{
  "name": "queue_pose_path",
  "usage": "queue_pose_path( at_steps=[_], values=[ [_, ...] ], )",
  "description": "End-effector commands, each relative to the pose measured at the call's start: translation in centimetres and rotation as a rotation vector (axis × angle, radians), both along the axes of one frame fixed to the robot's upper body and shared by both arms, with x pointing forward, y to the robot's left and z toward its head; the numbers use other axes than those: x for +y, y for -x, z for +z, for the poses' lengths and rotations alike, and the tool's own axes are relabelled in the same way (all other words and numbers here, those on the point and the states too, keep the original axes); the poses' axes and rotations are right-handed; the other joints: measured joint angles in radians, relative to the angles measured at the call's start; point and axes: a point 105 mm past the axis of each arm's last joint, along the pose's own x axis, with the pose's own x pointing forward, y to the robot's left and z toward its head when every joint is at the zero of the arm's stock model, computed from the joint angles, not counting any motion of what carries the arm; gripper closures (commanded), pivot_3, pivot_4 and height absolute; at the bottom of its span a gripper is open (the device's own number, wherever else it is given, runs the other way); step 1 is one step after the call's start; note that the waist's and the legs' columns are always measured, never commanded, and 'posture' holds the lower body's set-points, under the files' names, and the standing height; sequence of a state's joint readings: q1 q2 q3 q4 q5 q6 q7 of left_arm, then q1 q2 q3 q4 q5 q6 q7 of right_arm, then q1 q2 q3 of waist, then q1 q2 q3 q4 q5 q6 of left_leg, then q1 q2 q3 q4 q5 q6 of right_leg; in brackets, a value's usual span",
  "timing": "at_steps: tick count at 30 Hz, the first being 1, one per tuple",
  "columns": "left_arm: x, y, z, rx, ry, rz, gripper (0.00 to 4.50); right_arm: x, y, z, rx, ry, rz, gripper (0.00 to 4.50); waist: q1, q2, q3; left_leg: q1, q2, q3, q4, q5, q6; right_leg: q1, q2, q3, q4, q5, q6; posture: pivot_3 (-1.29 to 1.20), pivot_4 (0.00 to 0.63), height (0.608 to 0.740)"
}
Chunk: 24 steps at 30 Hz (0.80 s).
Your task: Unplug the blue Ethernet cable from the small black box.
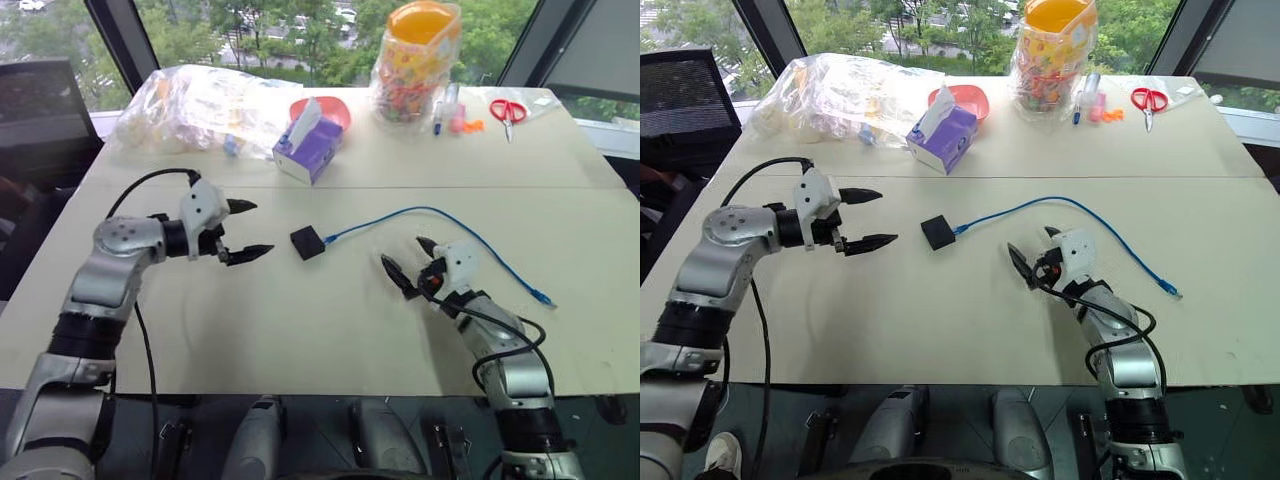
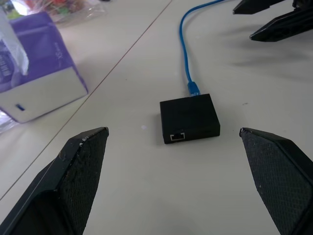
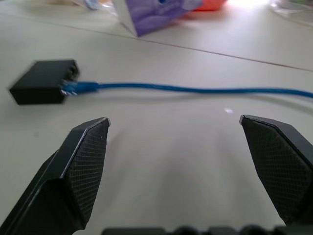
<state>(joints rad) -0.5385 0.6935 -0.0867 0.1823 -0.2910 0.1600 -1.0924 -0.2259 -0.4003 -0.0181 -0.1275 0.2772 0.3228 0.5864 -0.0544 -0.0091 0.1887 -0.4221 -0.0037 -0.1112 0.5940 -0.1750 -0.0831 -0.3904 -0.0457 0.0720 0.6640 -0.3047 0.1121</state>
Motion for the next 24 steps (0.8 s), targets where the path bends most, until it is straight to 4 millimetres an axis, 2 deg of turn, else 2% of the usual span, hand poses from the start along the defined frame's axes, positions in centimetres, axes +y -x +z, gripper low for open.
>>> queue_pose_path(
  at_steps=[1,4,8,11,13,17,21,24],
  values=[
    [0.2,0.4,0.2,0.008,0.007,-0.012,0.0,2.3,-0.2,3.8,-0.042,0.125,0.258,0.06,-0.002,0.0,0.0,0.0,0.0,0.0,0.0,0.0,0.0,0.0,0.0,0.0,0.0,0.0,0.0,0.0,0.15,0.74],
    [0.5,1.0,0.0,0.03,0.027,0.007,0.0,2.8,-1.2,4.8,0.0,0.351,0.439,0.06,-0.003,0.0,0.0,0.0,0.0,-0.001,0.0,0.0,0.0,0.0,0.0,-0.001,0.001,0.0,0.001,0.0,0.15,0.74],
    [1.0,2.0,0.0,0.05,0.083,0.062,0.0,3.7,-4.8,5.4,0.047,0.615,0.528,0.06,-0.012,0.0,0.001,0.0,0.0,-0.001,-0.001,0.0,0.0,-0.001,0.0,-0.001,0.001,0.0,0.001,0.0,0.15,0.74],
    [1.2,3.0,-0.5,0.047,0.093,0.1,0.0,5.0,-6.5,5.1,0.089,0.744,0.617,0.06,-0.015,-0.001,0.001,0.0,0.0,-0.001,-0.002,0.0,0.0,-0.001,0.0,-0.002,0.001,0.0,0.001,0.0,0.15,0.74],
    [1.4,3.6,-0.7,0.047,0.102,0.129,0.0,6.0,-7.8,5.2,0.125,0.769,0.621,0.06,-0.016,0.0,0.001,-0.001,0.0,-0.001,-0.003,0.0,0.0,-0.002,0.0,-0.002,0.001,0.0,0.002,0.0,0.15,0.74],
    [1.7,4.5,-0.7,0.044,0.124,0.178,0.0,7.6,-8.7,4.7,0.192,0.811,0.628,0.06,-0.016,0.0,0.002,-0.002,0.0,-0.001,-0.003,0.0,0.0,-0.004,0.0,-0.002,0.002,0.0,0.002,0.0,0.15,0.74],
    [2.1,5.5,-0.8,0.038,0.134,0.229,0.0,8.8,-8.5,3.8,0.257,0.813,0.648,0.06,-0.014,0.0,0.002,-0.002,0.0,-0.002,-0.003,0.0,0.0,-0.004,0.0,-0.002,0.002,0.0,0.002,0.0,0.15,0.74],
    [2.3,6.1,-0.9,0.036,0.142,0.257,0.0,8.6,-8.3,2.6,0.282,0.882,0.658,0.06,-0.014,0.0,0.002,-0.002,0.0,-0.002,-0.003,0.0,0.0,-0.004,0.0,-0.002,0.002,0.0,0.001,0.0,0.15,0.74]
  ],
)
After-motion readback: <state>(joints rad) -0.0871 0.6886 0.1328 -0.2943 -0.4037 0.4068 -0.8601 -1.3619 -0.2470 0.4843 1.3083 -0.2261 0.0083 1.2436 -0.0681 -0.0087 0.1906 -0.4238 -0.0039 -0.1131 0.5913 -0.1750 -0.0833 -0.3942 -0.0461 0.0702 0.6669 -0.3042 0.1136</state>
